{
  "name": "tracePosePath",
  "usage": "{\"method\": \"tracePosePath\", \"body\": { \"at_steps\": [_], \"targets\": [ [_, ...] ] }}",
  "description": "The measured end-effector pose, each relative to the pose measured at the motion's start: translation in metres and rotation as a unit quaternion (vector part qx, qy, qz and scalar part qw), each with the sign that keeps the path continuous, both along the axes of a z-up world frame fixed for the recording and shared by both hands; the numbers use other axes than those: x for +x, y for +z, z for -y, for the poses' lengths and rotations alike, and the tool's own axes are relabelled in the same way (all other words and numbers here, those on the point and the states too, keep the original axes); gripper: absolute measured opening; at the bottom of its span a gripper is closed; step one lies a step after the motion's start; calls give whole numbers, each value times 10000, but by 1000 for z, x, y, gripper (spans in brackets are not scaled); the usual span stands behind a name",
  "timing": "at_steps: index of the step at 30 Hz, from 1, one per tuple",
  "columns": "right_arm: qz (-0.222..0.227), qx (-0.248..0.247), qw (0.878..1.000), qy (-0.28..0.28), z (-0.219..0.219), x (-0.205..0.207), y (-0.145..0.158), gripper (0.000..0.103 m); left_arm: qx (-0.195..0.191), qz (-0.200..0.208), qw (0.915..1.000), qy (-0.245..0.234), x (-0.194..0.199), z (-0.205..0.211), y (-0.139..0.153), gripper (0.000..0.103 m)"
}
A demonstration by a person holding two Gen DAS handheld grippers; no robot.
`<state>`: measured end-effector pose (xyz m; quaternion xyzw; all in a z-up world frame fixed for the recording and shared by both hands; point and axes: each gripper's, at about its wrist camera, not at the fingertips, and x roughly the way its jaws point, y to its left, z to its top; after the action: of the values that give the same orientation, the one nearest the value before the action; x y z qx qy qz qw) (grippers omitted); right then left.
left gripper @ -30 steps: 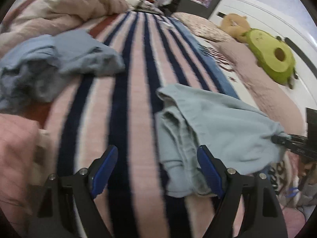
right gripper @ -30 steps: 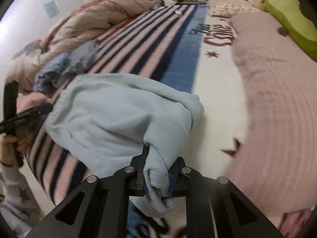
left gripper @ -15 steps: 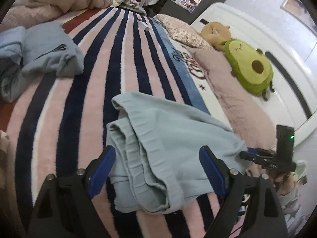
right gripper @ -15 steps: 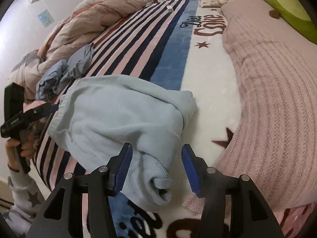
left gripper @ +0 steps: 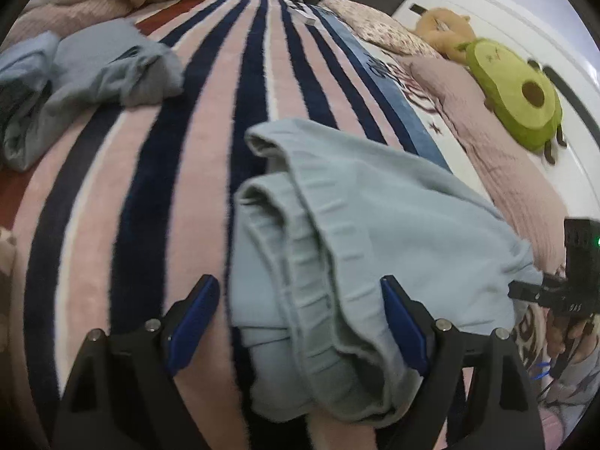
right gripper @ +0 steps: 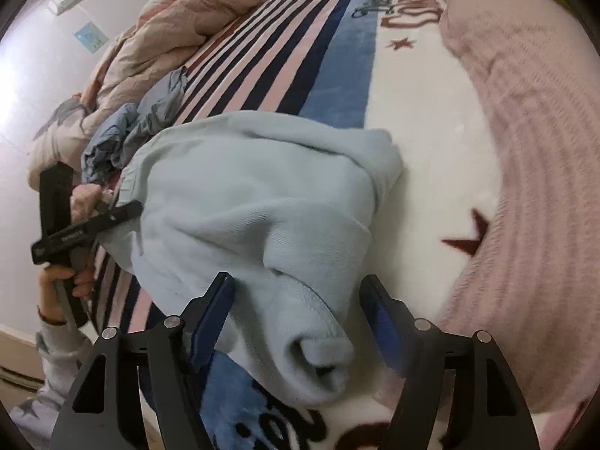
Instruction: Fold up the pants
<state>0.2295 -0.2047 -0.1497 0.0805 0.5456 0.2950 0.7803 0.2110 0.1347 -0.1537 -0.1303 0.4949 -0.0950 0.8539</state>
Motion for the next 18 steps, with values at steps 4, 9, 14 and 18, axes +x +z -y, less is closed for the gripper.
{"method": "tracePosePath", "body": {
  "at_steps": [4,9,14,18],
  "targets": [
    [52,-15,9999,158,-11,1,-3,69,179,52,9998,-28,5,17,-4,84],
    [33,73,9992,399,-27,1,-2,69,186,118,9997,90,9,23,-4,74],
    [-37,338,9990,295,-29,3,-8,70,110,201,9997,94,6,25,0,54],
    [22,390,9989,252,-31,1,-8,66,299,349,9989,59,2,31,5,38]
  ]
}}
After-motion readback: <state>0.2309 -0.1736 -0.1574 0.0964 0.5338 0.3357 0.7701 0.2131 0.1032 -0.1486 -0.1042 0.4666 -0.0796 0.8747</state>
